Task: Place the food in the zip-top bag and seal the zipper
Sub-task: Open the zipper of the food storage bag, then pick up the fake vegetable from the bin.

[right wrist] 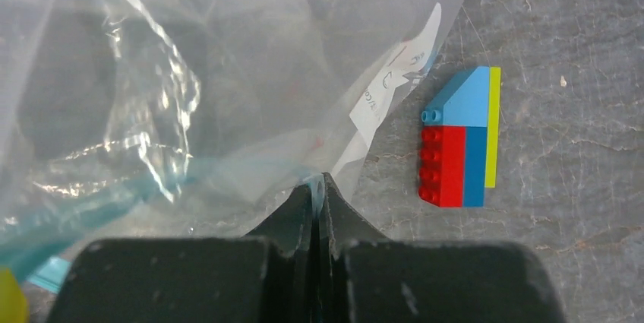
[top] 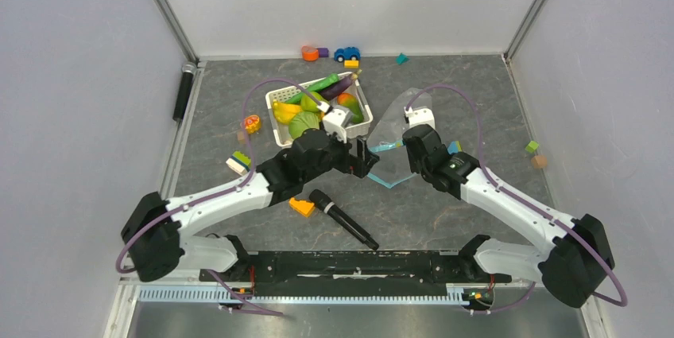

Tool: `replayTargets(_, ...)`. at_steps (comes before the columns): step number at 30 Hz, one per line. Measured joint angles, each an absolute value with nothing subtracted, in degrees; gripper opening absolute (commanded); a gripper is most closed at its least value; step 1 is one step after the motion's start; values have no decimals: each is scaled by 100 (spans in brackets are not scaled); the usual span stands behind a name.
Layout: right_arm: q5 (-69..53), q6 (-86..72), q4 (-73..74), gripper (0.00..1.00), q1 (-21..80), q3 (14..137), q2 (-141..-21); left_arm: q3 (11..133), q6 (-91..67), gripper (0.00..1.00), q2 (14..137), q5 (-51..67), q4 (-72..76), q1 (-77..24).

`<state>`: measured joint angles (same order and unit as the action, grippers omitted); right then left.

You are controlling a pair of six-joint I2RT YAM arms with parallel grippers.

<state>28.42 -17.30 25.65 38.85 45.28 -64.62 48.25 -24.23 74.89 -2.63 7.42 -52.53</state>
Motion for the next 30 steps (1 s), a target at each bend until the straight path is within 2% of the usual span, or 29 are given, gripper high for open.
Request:
replayTargets(5, 2768, -1933, 2853, 0, 3699, 4807, -6928, 4807, -2362, 100, 6908, -1304, 602, -5205)
replayTargets(12, 2589, -2018, 3079, 0, 3621, 5242, -7424, 4838, -2403, 100, 6901, -2224, 119, -4515)
replayTargets(19, 2523, -2134, 3083, 0, 3621, 5640, -7487, 4888, -2663, 100, 7349, -2390, -233, -3656)
replayTargets(30, 2552, -2523, 2987, 0, 3586, 5623, -7430, 5140, -3319, 99, 8318, -2366, -390, -2729)
